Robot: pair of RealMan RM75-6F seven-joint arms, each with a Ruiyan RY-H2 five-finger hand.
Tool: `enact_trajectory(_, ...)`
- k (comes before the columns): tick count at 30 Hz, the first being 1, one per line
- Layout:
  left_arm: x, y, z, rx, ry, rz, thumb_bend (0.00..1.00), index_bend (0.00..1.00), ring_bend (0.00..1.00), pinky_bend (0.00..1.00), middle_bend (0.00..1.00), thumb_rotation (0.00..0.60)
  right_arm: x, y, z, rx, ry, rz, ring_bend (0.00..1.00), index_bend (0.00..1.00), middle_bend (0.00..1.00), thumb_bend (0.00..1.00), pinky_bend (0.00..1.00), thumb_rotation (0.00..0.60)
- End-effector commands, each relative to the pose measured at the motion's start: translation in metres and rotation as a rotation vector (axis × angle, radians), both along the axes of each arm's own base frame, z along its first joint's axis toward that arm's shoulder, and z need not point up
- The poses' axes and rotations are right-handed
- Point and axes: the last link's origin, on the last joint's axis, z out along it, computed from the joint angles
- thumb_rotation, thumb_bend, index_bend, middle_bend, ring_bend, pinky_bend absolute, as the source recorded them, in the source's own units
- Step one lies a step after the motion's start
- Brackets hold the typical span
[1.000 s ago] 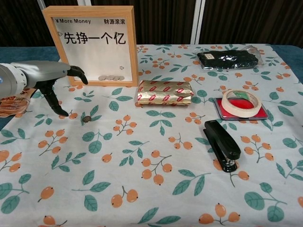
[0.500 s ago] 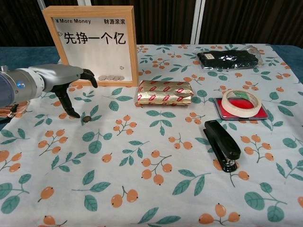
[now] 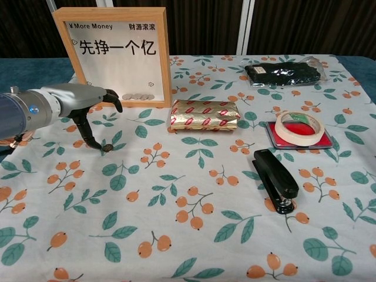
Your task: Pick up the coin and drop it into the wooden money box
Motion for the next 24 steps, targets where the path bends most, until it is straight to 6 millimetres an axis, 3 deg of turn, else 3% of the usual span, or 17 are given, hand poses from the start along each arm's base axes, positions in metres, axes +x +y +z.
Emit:
enact_trajectory(1,0.0011,0.0003,-0.0008,-0.001,0.0,-0.003,0.05,0.22,0.0,0.0,0.0,0.6,-0.0001,-0.0001,0.0001,-0.001,0.0,-0.001,0.0,0.0,0.0,0.3,0.0,0.6)
enact_trajectory(24,0.0062,-0.0005,-0.0088,-0.007,0.014,-0.02,0.05,0.23,0.0,0.0,0.0,0.6,0.0002,-0.0003,0.0016,-0.01,-0.006,-0.004,0.0,0.0,0.0,0.3,0.0,0.6)
